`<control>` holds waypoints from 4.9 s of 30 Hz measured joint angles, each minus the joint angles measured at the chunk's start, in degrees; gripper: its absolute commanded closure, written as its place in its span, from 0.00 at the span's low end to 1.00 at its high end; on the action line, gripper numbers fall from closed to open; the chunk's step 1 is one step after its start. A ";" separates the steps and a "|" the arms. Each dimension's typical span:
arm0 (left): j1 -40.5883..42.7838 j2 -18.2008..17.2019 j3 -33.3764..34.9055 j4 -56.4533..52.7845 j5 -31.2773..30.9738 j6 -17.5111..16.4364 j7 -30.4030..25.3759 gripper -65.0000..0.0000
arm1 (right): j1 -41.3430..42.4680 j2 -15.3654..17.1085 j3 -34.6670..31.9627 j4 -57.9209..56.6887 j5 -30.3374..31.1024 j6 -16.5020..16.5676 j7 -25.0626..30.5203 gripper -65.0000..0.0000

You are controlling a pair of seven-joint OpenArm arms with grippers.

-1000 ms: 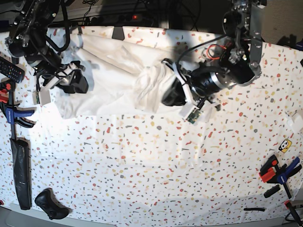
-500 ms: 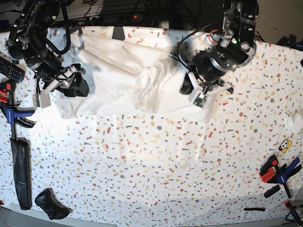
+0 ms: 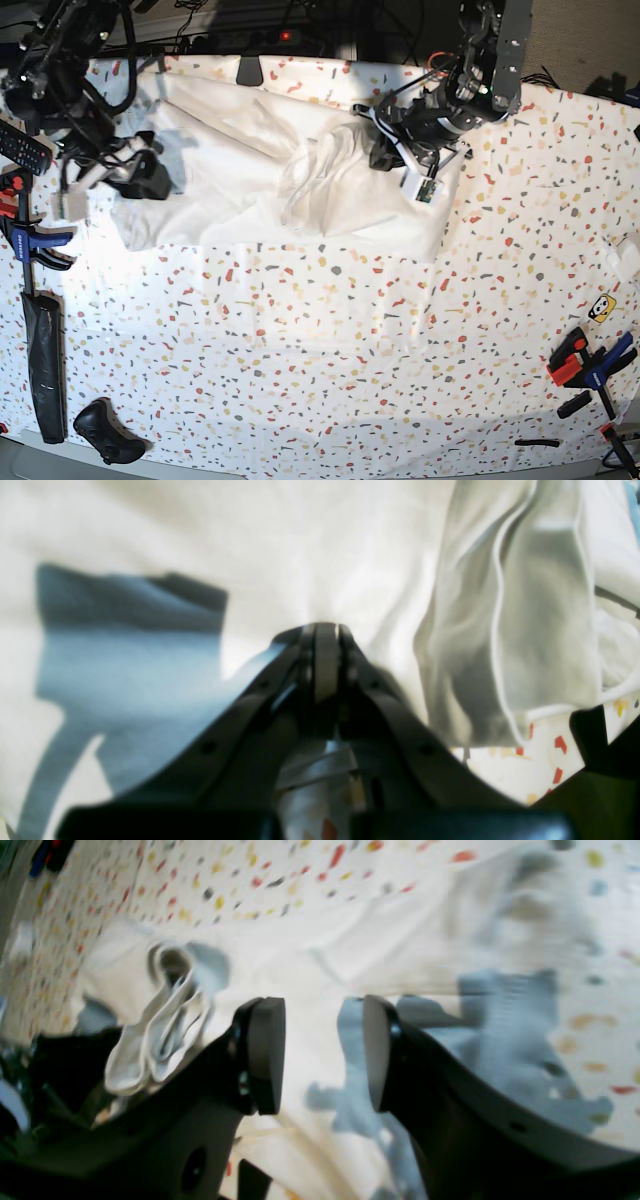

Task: Fold the T-shirt properly

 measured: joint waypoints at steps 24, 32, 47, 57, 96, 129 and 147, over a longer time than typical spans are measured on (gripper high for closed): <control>0.00 0.00 0.00 0.02 -0.20 -0.02 0.26 1.00 | 3.19 4.76 5.03 -21.94 4.28 -4.00 -1.95 0.44; -0.02 0.00 0.00 0.02 -0.20 0.00 0.22 1.00 | 3.37 5.57 5.05 -26.23 3.43 -3.91 -1.25 0.44; -0.02 0.00 0.00 0.00 -0.20 -0.02 0.02 1.00 | 3.80 5.99 -9.64 -31.21 3.85 -3.67 9.46 0.44; -0.02 0.20 0.00 0.00 -0.46 0.00 -0.17 1.00 | 7.19 5.88 -10.45 -31.87 2.99 -3.78 7.61 1.00; 3.17 4.55 0.00 19.02 25.44 12.61 11.21 1.00 | 34.82 5.86 -29.90 -32.48 -11.41 -3.76 1.99 1.00; -3.06 2.86 4.50 -2.75 13.57 13.25 -6.64 1.00 | 37.38 1.88 -45.66 -32.48 -2.27 -0.87 0.28 1.00; -3.06 2.86 5.03 -2.75 13.53 13.22 -6.03 1.00 | 37.35 -9.11 -51.69 -32.48 -14.58 -0.72 -0.46 0.68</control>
